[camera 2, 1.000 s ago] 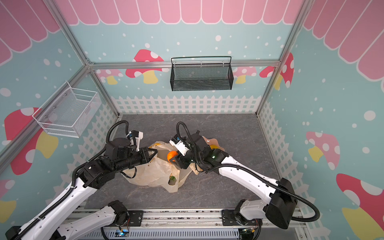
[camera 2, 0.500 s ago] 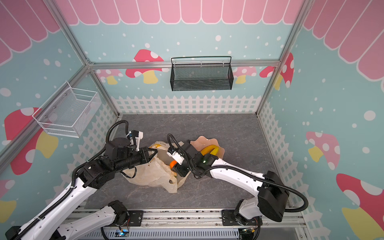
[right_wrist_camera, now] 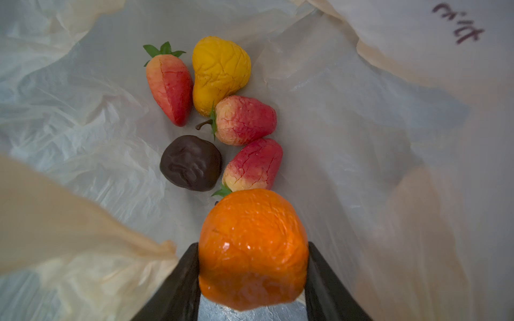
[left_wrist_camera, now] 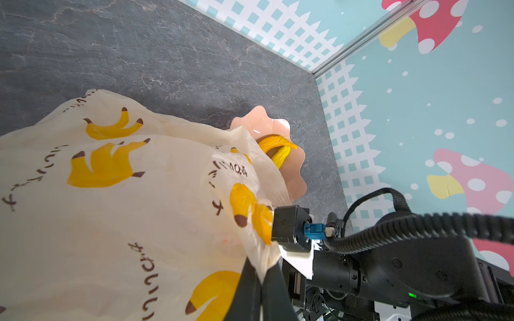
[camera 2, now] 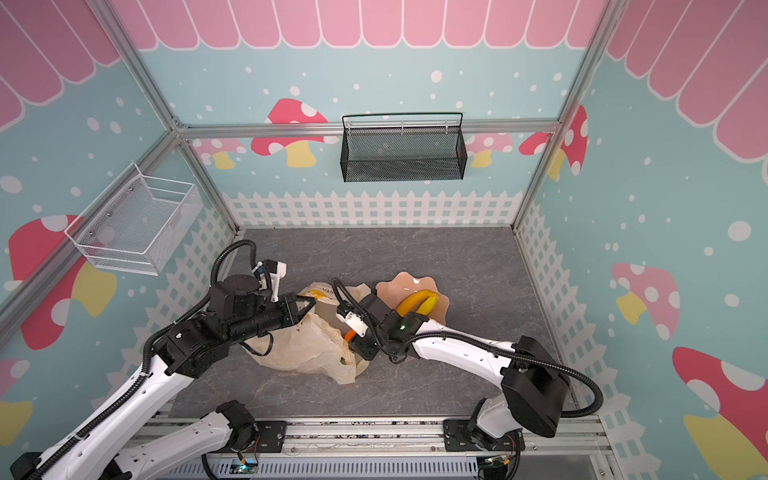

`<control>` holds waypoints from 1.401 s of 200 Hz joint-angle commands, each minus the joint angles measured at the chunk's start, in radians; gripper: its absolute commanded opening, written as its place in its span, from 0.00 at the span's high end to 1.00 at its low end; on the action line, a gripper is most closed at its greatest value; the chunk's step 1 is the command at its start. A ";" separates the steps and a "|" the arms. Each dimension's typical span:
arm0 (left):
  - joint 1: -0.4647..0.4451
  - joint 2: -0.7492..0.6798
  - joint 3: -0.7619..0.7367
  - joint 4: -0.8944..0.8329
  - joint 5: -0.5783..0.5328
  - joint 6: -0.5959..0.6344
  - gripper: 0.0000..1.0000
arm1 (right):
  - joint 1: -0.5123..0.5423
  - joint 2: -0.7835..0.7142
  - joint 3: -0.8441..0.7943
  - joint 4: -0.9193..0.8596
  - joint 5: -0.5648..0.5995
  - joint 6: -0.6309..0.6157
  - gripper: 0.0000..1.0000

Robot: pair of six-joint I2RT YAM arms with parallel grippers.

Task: Place the fruits into the plastic bag
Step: 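Lower the orange into the bag and open the right gripper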

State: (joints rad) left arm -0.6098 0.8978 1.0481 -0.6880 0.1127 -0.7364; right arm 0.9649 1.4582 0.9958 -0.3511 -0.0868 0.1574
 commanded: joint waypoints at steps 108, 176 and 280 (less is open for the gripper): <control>0.002 0.001 0.024 0.021 0.018 0.000 1.00 | 0.070 0.054 0.031 0.022 0.013 -0.025 0.69; 0.002 -0.029 -0.003 0.004 -0.010 0.000 1.00 | 0.066 0.144 0.080 0.060 -0.063 -0.010 0.68; 0.003 -0.126 -0.059 -0.034 -0.062 -0.023 1.00 | 0.067 0.385 0.311 0.081 -0.287 -0.003 0.47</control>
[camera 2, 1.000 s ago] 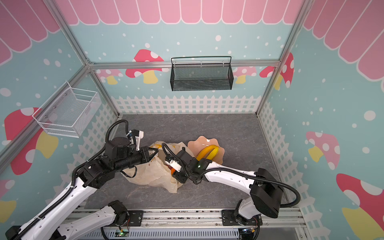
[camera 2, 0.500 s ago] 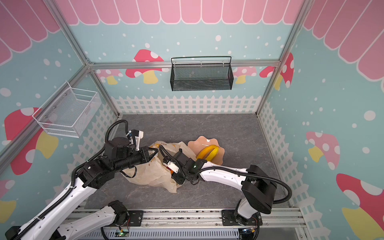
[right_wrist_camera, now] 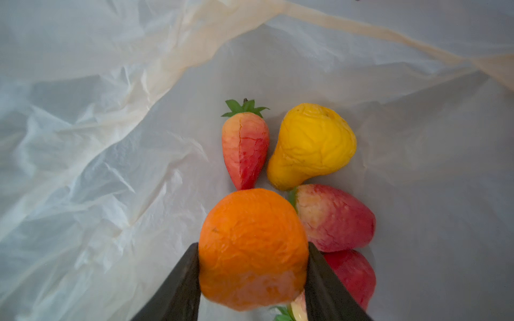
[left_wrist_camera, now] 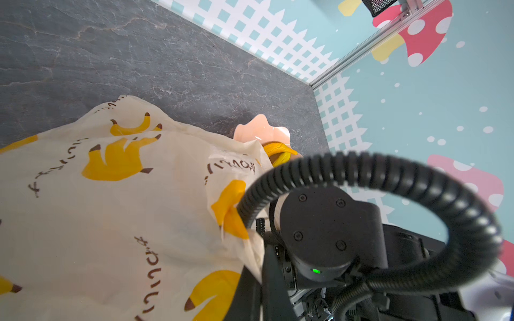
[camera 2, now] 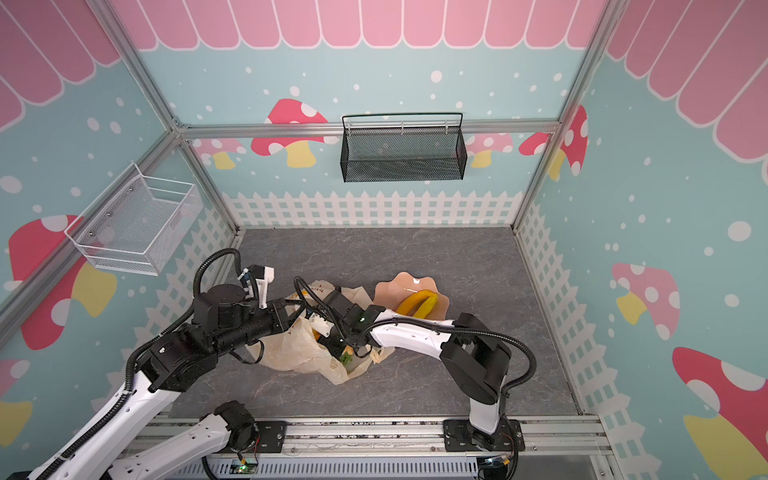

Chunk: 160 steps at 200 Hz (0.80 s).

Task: Place the fruits into the plastic bag
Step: 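Lower the orange into the bag and open the right gripper, then withdraw the right gripper from the bag back over the bowl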

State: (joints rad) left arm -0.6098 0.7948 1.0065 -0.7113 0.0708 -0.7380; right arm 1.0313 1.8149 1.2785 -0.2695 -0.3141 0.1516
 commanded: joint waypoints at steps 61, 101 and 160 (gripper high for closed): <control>0.002 -0.016 -0.013 -0.012 -0.014 -0.017 1.00 | -0.002 0.000 0.041 -0.004 -0.111 0.011 0.27; 0.002 -0.003 -0.007 -0.010 -0.014 -0.014 1.00 | -0.001 -0.030 0.055 -0.026 -0.121 0.008 0.22; 0.003 0.009 0.003 -0.030 -0.045 -0.018 1.00 | -0.007 -0.144 -0.016 -0.043 -0.111 0.014 0.20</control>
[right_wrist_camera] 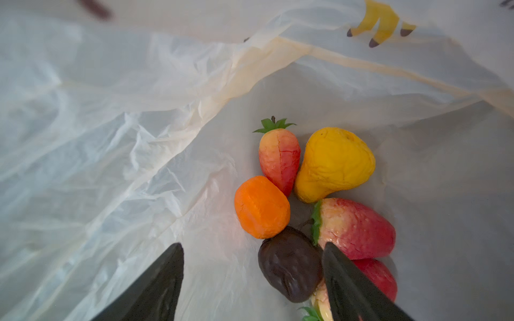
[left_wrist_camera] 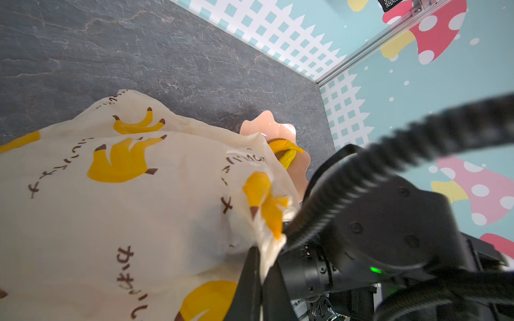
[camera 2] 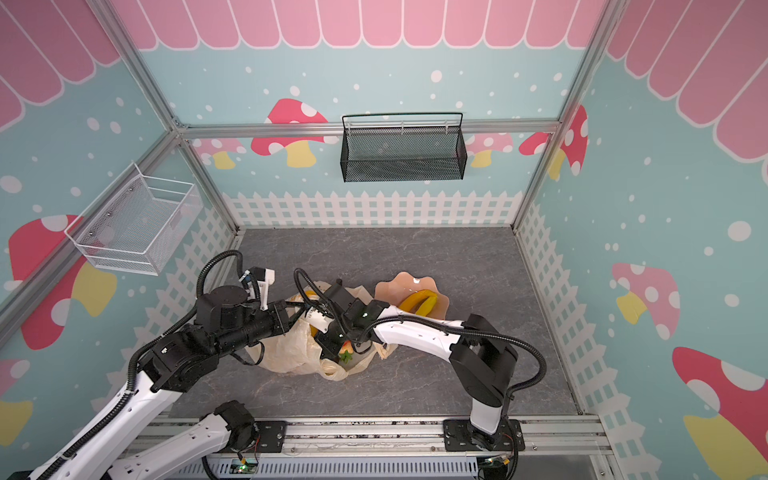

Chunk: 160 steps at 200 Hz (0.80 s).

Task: Place the fruits into the plastic bag
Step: 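Withdraw the right gripper from the bag back over the bowl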

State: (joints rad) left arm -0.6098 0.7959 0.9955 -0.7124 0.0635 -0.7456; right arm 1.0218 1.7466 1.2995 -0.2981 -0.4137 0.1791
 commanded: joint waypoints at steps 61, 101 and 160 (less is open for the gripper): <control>0.002 0.040 0.028 -0.028 -0.044 -0.004 1.00 | -0.010 -0.225 -0.170 -0.025 0.064 0.014 0.20; 0.004 0.056 0.034 -0.021 -0.039 0.000 1.00 | -0.029 -0.311 -0.211 -0.026 0.105 0.025 0.19; 0.004 0.062 0.038 -0.018 -0.037 0.002 1.00 | -0.067 -0.436 -0.215 -0.031 0.121 0.042 0.18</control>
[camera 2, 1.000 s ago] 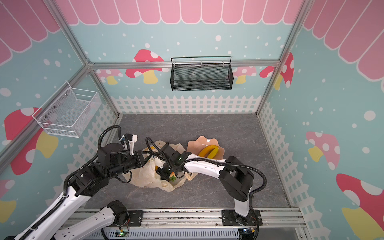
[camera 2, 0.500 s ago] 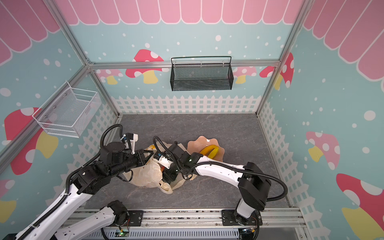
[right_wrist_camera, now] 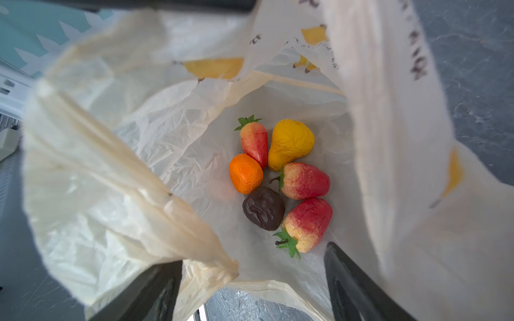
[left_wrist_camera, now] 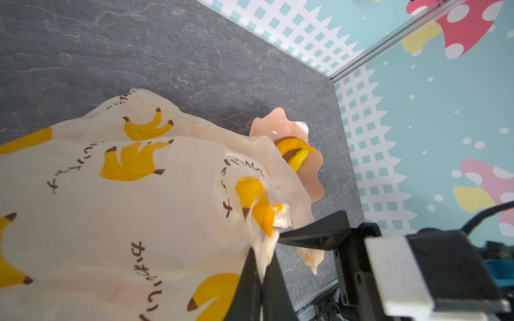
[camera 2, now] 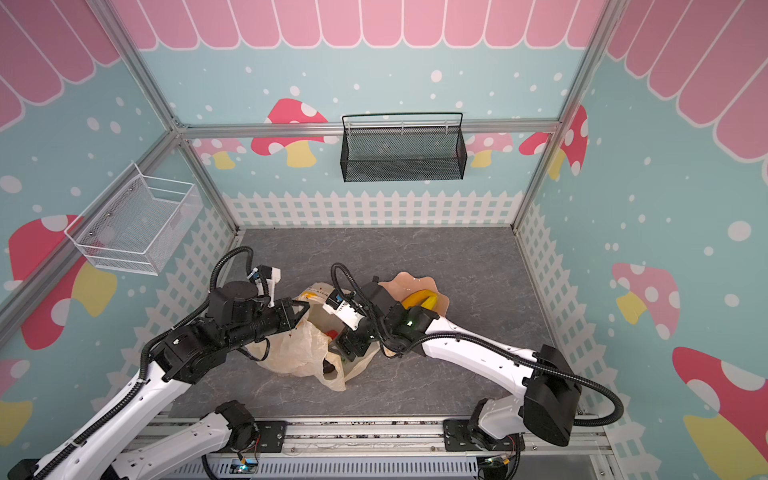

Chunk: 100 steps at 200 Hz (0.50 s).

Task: Place the fruits into the plastic bag
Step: 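Withdraw the right gripper from the bag back over the bowl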

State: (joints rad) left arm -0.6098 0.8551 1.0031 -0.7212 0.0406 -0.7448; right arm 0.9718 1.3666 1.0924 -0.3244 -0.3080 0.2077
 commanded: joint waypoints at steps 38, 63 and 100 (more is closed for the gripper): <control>0.004 0.000 0.030 -0.008 -0.009 0.003 1.00 | -0.094 -0.142 -0.003 -0.012 0.031 0.060 0.19; 0.004 -0.001 0.030 -0.008 -0.007 0.002 1.00 | -0.238 -0.173 -0.001 -0.055 0.023 0.147 0.20; 0.005 -0.009 0.031 -0.007 -0.007 0.002 1.00 | -0.476 -0.077 0.047 -0.287 0.052 0.312 0.22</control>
State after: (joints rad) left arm -0.6098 0.8547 1.0050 -0.7212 0.0410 -0.7444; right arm 0.5964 1.2285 1.1156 -0.4267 -0.2718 0.3901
